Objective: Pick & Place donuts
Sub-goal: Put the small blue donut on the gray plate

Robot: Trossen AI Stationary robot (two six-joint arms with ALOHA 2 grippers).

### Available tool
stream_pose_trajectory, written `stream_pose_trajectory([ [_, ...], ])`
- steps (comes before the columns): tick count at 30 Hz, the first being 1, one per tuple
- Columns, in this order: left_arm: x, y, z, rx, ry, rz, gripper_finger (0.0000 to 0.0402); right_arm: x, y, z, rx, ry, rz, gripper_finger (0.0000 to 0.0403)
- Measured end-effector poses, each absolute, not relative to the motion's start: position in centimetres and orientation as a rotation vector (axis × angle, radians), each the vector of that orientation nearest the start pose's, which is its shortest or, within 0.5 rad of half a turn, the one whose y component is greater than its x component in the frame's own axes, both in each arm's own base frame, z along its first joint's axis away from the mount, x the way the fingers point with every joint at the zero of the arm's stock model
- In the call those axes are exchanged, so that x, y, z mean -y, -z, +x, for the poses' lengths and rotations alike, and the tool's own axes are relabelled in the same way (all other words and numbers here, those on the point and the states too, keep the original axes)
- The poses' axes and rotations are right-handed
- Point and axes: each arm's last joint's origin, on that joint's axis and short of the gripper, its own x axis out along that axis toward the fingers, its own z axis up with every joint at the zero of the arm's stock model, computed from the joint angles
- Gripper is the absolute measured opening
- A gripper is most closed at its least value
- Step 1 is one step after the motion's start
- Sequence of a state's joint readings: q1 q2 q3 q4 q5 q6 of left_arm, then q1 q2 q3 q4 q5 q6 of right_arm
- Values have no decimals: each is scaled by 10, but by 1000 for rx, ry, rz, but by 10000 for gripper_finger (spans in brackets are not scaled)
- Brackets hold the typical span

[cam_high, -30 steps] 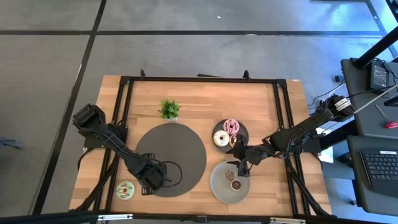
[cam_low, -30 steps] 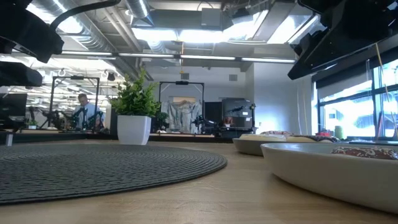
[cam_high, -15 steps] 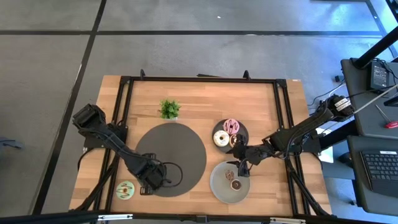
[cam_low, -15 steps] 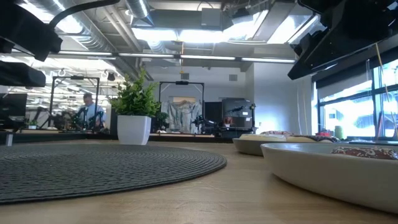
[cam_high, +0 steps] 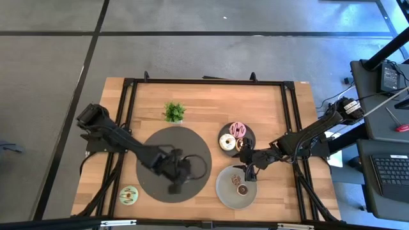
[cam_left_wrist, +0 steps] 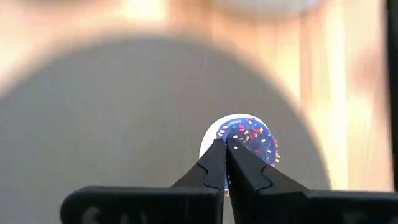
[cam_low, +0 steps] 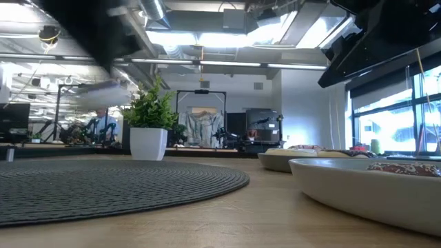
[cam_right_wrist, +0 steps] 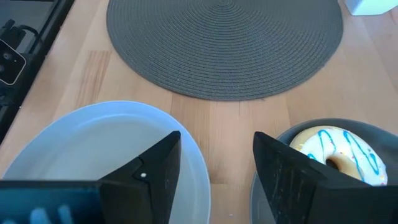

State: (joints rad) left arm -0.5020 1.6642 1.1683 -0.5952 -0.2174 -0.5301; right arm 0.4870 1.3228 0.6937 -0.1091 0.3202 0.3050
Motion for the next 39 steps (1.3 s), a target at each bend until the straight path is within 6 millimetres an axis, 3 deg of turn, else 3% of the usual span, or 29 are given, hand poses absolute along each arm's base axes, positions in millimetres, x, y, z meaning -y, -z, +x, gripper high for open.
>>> stream_pose_trajectory([
  [7, 131, -231, 339, -746, 124, -36, 2, -114, -200, 233, -698, -68, 12, 202],
  [15, 124, -213, 364, -668, 207, 54, 2, -115, -199, 233, -712, -108, 25, 202],
  [24, 122, -208, 362, -797, 146, 38, 2, -117, -204, 237, -646, -130, 22, 202],
  [32, 108, -197, 355, -888, -125, -97, 2, -120, -212, 243, -536, -167, -35, 202],
  [39, 106, -170, 366, -948, -140, -221, 2, -122, -209, 247, -527, -168, -34, 202],
])
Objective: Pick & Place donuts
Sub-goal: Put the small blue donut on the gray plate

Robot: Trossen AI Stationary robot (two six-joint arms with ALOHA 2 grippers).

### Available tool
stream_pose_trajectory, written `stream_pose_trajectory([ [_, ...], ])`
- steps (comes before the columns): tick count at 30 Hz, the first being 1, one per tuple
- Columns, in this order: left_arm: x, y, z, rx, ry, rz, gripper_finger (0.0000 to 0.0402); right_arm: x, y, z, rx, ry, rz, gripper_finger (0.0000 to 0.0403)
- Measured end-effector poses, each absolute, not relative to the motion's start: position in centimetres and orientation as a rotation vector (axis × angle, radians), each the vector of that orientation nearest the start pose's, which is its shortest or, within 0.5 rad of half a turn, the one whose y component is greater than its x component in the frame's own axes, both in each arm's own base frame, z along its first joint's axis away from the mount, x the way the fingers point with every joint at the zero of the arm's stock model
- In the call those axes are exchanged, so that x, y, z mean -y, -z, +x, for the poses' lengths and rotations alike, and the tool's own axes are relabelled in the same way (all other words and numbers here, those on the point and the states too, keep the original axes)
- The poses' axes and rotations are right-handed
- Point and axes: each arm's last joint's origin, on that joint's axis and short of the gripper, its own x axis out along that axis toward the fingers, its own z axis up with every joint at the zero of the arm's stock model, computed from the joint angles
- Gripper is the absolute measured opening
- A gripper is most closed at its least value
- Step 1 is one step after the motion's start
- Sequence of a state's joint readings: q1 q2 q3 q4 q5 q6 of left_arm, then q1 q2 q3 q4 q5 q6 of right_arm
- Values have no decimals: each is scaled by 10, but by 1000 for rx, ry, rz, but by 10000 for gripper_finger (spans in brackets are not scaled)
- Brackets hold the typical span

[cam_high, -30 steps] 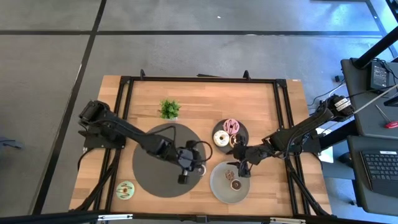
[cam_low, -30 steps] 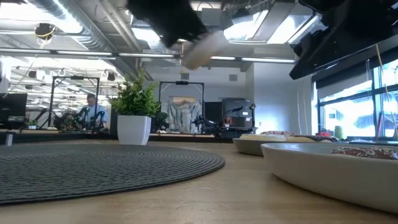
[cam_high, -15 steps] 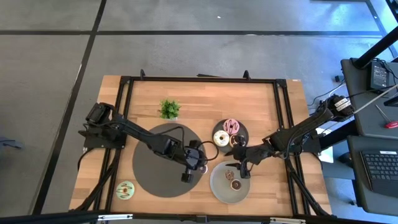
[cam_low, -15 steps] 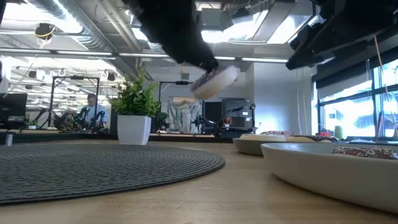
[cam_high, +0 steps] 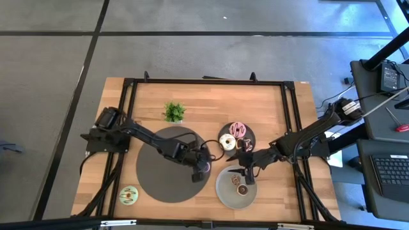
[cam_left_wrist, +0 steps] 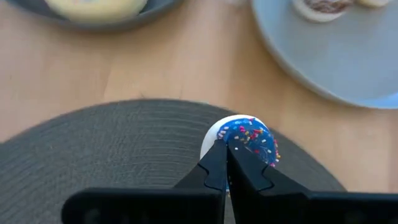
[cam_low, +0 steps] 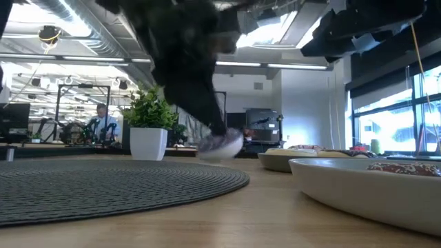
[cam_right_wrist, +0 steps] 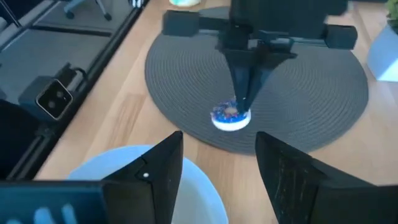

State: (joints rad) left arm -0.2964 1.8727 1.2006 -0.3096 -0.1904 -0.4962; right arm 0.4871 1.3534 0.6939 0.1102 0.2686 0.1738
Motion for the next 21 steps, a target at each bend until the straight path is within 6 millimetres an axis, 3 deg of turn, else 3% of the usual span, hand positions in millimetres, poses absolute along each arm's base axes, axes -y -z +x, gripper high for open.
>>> stream_pose_trajectory([
  [4, 99, -158, 371, -959, -205, -255, 3, -123, -200, 253, -540, -157, -34, 202],
  [10, 86, -159, 375, -935, -254, -277, 12, -117, -182, 265, -578, -118, -37, 202],
  [21, 85, -162, 380, -871, -263, -294, 26, -104, -163, 287, -549, -51, -6, 202],
])
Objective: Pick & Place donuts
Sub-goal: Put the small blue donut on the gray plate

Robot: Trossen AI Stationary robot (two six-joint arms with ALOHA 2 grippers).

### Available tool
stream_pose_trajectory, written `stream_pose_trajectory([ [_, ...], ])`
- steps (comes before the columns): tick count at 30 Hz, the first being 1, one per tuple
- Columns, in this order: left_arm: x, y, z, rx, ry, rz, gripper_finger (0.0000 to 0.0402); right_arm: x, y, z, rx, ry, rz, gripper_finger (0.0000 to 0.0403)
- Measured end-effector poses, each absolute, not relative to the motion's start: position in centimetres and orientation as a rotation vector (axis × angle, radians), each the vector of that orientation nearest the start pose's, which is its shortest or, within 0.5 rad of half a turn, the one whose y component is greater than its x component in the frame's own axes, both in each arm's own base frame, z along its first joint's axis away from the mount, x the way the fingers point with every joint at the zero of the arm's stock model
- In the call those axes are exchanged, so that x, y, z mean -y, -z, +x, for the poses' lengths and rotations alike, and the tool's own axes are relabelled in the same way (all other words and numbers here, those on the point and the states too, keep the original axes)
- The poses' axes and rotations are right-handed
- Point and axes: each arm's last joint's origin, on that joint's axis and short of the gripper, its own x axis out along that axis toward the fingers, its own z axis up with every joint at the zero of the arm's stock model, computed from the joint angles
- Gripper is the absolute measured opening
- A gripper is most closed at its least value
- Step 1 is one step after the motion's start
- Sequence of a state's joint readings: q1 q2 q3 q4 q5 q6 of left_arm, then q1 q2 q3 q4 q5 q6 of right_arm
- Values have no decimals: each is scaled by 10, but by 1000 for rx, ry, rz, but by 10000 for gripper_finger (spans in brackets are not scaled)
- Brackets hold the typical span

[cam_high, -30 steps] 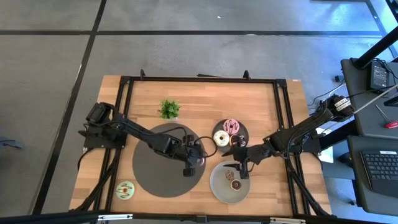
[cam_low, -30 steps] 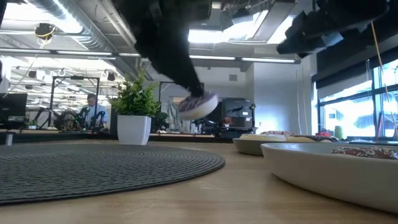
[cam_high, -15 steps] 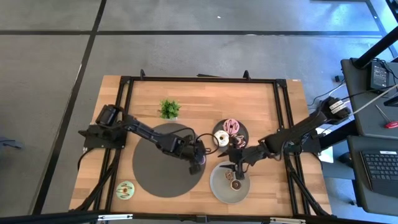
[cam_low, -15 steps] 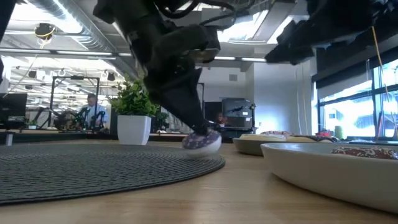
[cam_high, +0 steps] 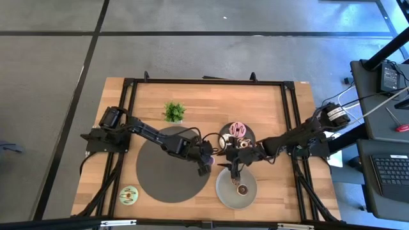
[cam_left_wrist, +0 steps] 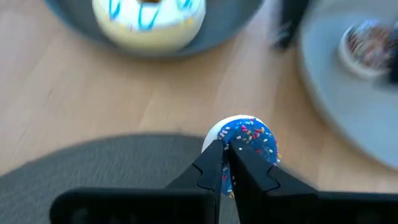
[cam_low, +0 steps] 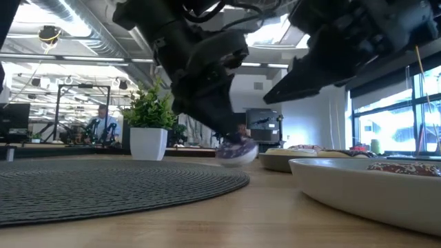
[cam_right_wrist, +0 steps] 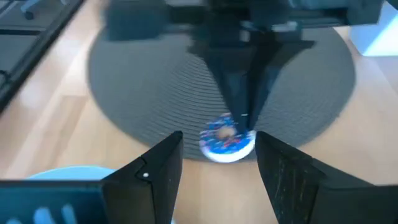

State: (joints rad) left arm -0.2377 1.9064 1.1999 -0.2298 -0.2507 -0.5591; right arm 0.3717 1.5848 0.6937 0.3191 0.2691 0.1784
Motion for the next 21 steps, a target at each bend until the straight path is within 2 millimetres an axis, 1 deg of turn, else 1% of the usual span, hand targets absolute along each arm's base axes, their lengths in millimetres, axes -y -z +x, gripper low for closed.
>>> stream_pose_trajectory([
  [3, 84, -165, 384, -824, -253, -311, 28, -98, -162, 289, -552, -30, -1, 202],
  [9, 82, -166, 385, -797, -287, -318, 27, -93, -162, 290, -554, -14, 2, 202],
  [14, 77, -159, 389, -800, -302, -355, 31, -93, -161, 290, -562, -14, -1, 202],
  [21, 73, -151, 390, -824, -319, -368, 47, -93, -160, 289, -574, -13, -2, 202],
])
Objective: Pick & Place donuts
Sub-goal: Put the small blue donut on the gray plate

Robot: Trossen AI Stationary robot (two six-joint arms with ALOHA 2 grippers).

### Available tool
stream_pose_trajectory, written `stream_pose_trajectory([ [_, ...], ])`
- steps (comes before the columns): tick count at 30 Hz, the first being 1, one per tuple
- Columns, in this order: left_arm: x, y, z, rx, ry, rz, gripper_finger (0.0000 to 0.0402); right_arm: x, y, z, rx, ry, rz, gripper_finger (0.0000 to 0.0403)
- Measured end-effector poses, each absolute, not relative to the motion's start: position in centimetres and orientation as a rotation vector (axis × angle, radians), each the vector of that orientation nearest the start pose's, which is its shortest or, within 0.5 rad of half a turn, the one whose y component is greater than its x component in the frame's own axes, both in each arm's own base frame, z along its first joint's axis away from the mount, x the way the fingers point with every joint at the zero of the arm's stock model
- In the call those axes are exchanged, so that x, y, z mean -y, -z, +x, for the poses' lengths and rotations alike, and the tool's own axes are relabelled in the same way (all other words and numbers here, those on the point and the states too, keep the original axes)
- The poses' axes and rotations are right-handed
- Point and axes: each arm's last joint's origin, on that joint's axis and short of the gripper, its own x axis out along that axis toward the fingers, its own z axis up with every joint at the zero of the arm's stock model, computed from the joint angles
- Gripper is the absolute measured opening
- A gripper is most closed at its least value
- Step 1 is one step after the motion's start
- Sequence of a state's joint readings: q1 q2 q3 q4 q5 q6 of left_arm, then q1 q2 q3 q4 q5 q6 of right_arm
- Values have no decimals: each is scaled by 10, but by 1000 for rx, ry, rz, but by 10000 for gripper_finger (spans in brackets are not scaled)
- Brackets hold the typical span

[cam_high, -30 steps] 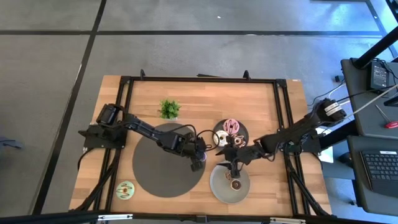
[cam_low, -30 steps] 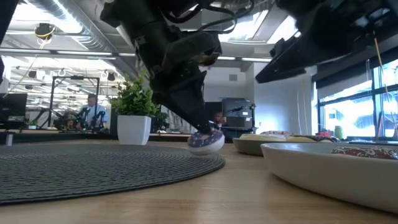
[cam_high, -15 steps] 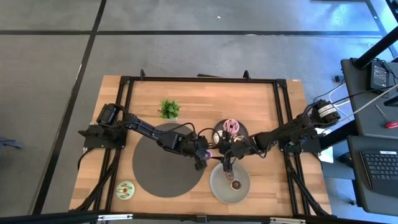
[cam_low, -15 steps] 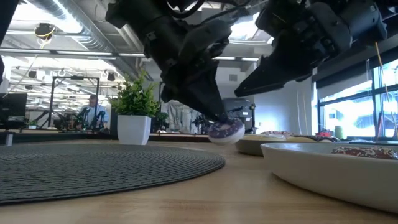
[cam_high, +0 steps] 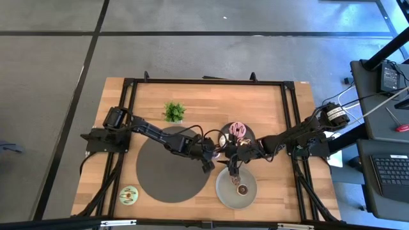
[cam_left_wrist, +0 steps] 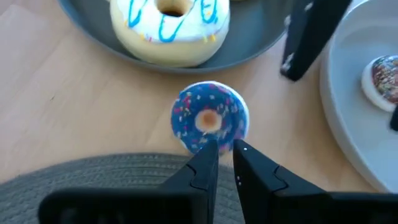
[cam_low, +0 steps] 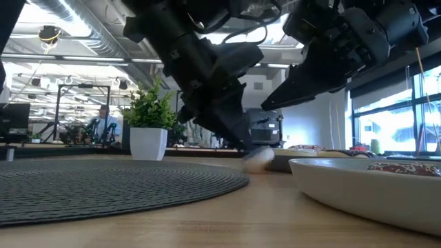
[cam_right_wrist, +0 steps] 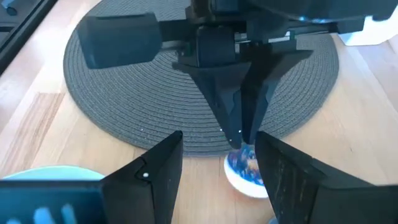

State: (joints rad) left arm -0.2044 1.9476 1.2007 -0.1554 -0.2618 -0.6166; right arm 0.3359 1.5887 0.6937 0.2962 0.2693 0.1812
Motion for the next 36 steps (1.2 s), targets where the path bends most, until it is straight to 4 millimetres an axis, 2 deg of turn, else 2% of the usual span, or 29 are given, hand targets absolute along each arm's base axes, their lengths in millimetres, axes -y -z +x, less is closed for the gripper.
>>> stream_pose_trajectory([
  [7, 73, -154, 388, -841, -303, -360, 68, -91, -156, 287, -616, -7, -16, 202],
  [10, 72, -163, 380, -887, -301, -339, 73, -88, -156, 288, -628, 8, -9, 202],
  [14, 70, -175, 365, -932, -406, -275, 74, -79, -156, 290, -640, 35, -13, 202],
  [20, 76, -186, 355, -927, -443, -221, 74, -66, -166, 300, -765, 8, -89, 202],
  [26, 83, -185, 352, -952, -407, -216, 77, -55, -173, 307, -765, -9, -115, 202],
  [31, 85, -183, 349, -1027, -335, -242, 79, -51, -159, 312, -802, -12, -114, 202],
  [36, 85, -182, 347, -1050, -333, -256, 79, -52, -138, 321, -815, -43, -129, 202],
])
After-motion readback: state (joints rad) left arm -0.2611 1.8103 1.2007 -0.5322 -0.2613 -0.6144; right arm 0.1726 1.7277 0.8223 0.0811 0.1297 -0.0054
